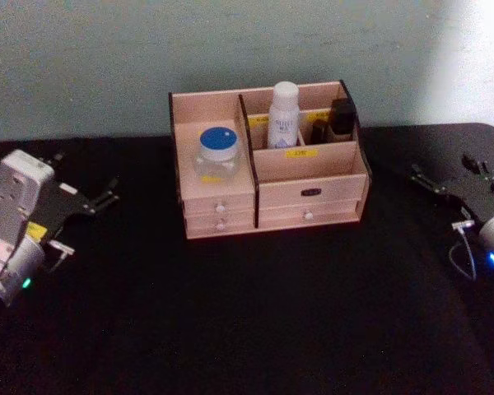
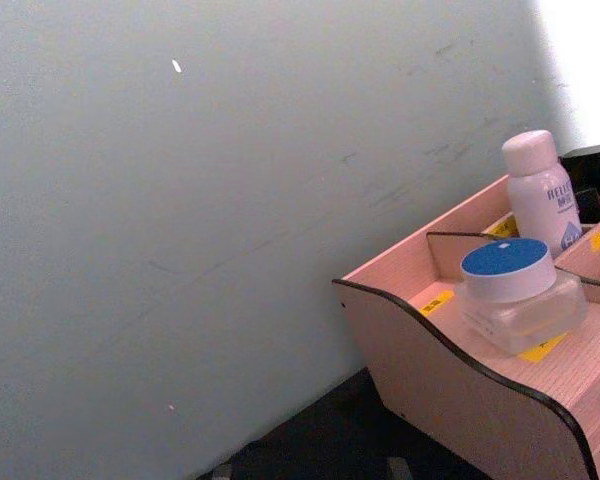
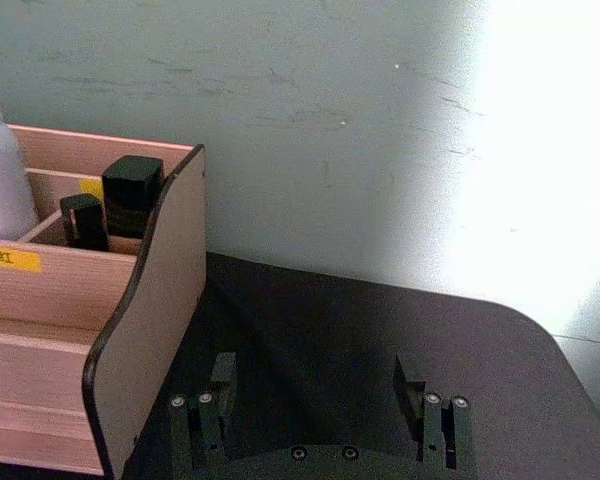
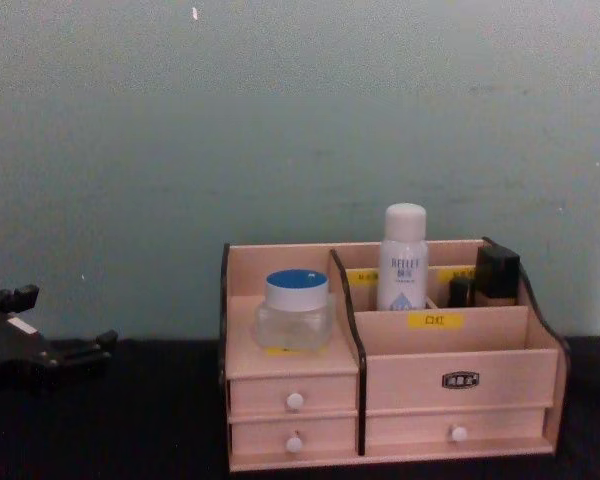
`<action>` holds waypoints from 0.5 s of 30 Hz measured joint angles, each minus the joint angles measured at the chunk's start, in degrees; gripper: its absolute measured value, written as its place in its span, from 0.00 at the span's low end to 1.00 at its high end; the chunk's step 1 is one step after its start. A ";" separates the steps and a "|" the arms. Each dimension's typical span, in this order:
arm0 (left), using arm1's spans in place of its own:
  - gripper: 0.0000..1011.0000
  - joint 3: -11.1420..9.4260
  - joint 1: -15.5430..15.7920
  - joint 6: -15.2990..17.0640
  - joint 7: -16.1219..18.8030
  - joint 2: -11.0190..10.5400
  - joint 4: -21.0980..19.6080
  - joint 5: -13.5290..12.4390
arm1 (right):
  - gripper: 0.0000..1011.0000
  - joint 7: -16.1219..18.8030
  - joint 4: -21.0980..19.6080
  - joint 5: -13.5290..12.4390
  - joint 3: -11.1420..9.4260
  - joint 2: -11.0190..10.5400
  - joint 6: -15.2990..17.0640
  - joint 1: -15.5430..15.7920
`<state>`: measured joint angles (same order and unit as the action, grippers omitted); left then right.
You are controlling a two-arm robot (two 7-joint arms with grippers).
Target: Pick up the facial cleanser and watermelon frost from the table and place them into the tiered storage box.
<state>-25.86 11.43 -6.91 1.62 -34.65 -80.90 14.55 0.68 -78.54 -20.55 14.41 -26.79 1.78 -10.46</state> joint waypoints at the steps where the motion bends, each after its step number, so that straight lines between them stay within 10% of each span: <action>1: 0.99 0.00 0.00 0.00 0.00 0.00 0.00 0.00 | 0.99 -0.01 -0.06 0.00 -0.01 -0.06 0.00 0.00; 15: 0.99 0.00 0.00 0.00 0.00 0.00 0.00 0.00 | 0.99 0.03 -0.58 -0.05 -0.04 -0.35 -0.02 0.18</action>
<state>-25.86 11.43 -6.91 1.62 -34.65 -80.90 14.55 0.71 -79.12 -20.60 14.37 -27.14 1.76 -10.27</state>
